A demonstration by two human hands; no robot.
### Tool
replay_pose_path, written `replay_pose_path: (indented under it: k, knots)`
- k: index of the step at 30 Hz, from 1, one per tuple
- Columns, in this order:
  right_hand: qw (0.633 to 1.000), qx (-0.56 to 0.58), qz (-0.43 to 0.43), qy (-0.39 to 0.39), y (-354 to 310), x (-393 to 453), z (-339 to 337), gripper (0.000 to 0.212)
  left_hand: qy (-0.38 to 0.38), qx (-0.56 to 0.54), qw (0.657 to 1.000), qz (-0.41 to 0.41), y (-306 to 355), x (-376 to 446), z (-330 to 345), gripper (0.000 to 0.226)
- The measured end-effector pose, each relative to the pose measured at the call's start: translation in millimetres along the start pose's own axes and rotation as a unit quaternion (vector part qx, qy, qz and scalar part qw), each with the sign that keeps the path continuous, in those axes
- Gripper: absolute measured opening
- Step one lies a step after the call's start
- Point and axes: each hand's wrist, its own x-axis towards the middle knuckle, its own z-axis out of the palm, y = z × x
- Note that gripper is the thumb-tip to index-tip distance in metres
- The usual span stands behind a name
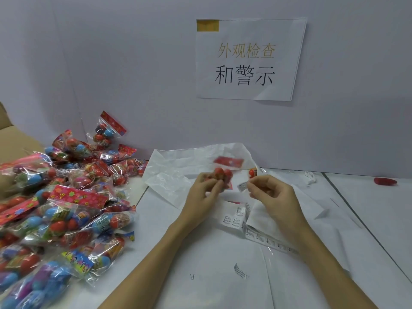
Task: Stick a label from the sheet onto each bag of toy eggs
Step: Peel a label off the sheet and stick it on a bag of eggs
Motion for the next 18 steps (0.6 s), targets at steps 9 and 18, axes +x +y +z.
replay_pose_path:
  k: [9,18]
  knots:
    - [0.975,0.206,0.073,0.026,-10.7,-1.6,9.8,0.023,0.113,-0.325,0.935,-0.087,18.0,1.3,-16.3,0.026]
    - [0.991,0.122,-0.004,0.047,-13.2,-5.2,17.3,0.046,-0.002,-0.343,0.938,-0.046,31.3,-11.8,5.5,0.052]
